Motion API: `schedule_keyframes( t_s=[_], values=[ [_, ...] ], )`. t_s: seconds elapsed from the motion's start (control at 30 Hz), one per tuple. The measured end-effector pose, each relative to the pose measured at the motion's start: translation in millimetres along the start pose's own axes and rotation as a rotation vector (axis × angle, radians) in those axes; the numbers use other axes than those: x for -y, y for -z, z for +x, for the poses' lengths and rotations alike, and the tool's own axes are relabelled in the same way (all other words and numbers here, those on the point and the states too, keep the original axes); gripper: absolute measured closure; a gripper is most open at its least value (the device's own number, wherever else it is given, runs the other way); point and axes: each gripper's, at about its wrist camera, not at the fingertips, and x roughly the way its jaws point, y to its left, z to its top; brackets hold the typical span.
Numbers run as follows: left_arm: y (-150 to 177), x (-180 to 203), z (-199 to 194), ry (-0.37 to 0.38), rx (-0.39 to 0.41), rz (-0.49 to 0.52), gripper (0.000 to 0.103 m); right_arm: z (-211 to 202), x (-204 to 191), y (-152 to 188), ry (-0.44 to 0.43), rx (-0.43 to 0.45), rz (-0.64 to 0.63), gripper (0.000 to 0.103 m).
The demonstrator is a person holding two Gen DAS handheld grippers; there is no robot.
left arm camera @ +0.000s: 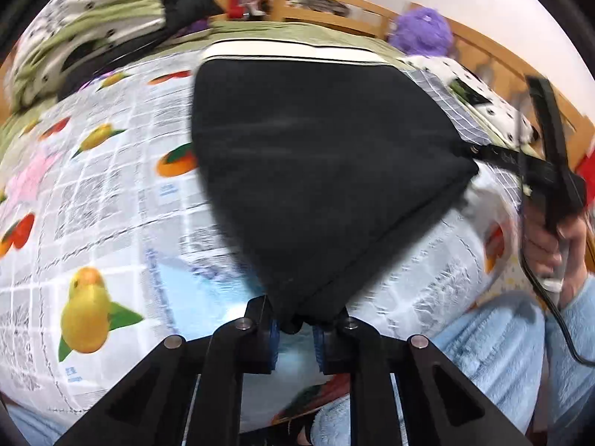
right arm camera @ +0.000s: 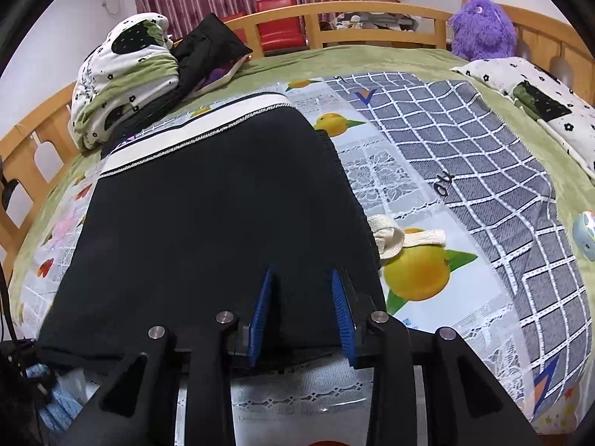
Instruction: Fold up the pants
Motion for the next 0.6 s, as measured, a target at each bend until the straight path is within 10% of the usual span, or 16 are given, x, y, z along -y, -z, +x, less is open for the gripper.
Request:
schedule_keyframes(
  t_s=[0.27,0.37,0.6],
  values=[
    [3,-22,-4,0.04,-0.04,-0.067,0.059,-10,2,5,-0.023,0.001,-0.002,0.07],
    [12,-25,6,0.102,-0.04,-0.081,0.094,-2,11,8,-0.046,-0.011,0.042,0.07],
    [13,-27,-14,0.11,-0.085,-0.055,0.089,-10,11,9,-0.04,-0.028,-0.003,0.07]
  ],
)
